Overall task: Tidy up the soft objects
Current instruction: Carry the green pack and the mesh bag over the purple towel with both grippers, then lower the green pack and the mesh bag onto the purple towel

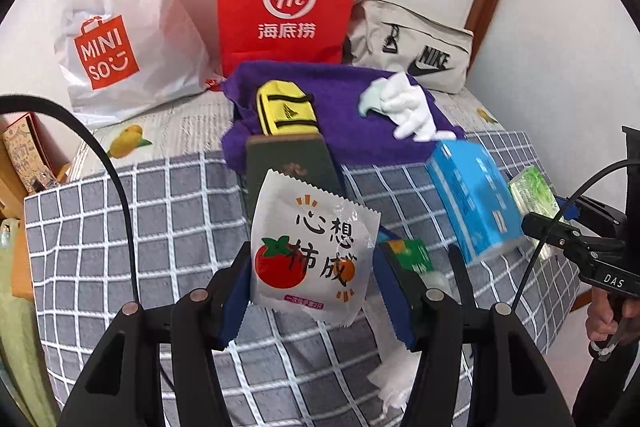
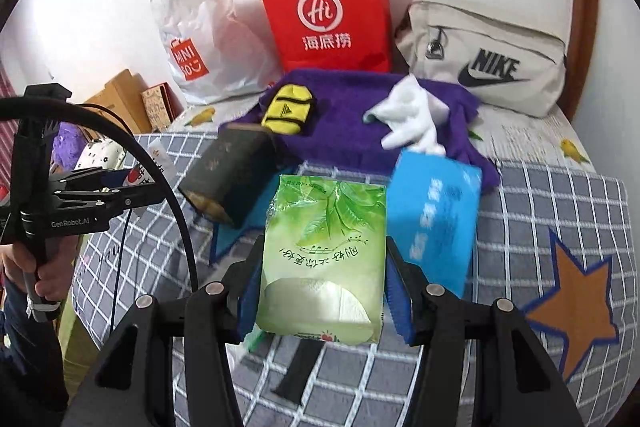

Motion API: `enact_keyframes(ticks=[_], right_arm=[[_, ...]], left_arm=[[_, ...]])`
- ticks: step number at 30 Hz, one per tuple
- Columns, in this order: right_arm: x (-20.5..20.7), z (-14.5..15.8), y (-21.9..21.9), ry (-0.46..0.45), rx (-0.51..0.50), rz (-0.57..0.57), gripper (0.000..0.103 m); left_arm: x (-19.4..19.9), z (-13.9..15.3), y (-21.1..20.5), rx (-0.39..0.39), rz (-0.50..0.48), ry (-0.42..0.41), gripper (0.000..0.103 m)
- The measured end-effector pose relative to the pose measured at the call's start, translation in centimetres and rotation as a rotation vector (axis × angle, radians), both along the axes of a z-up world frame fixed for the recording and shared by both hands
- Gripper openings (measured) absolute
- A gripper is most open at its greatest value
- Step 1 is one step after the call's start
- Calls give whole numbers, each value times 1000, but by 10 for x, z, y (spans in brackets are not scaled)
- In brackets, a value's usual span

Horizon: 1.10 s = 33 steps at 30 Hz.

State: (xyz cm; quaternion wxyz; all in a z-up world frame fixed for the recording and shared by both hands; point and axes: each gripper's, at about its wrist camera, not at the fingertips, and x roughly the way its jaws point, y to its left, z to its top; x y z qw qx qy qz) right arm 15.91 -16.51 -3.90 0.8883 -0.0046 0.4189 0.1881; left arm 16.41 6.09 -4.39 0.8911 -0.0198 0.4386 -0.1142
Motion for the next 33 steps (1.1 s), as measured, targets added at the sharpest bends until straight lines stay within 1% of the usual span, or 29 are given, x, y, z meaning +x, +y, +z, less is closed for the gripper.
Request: enact_keyframes(ticks=[5, 10, 15, 20, 24, 26, 29, 33], right_arm=[[30, 7, 6, -4, 17, 17, 53], [69, 11, 8, -17, 1, 8, 53], [118, 11, 10, -8, -6, -5, 53], [160, 0, 16, 24, -30, -11, 53], [181, -10, 18, 53, -15, -9, 53], [191, -15, 22, 64, -43, -12, 53], [204, -25, 26, 83, -89, -3, 53], [220, -39, 30, 116, -105, 6, 53]], left_arm=[[23, 7, 8, 14, 27, -4, 57], [54, 15, 13, 24, 49, -11, 57], [90, 19, 13, 2, 49, -15, 57], [125, 19, 7, -9, 33, -8, 57], [151, 19, 1, -27, 16, -12, 57], [162, 17, -3, -45, 6, -6, 57], [182, 9, -10, -44, -4, 12, 57], [203, 1, -18, -35, -10, 26, 57]])
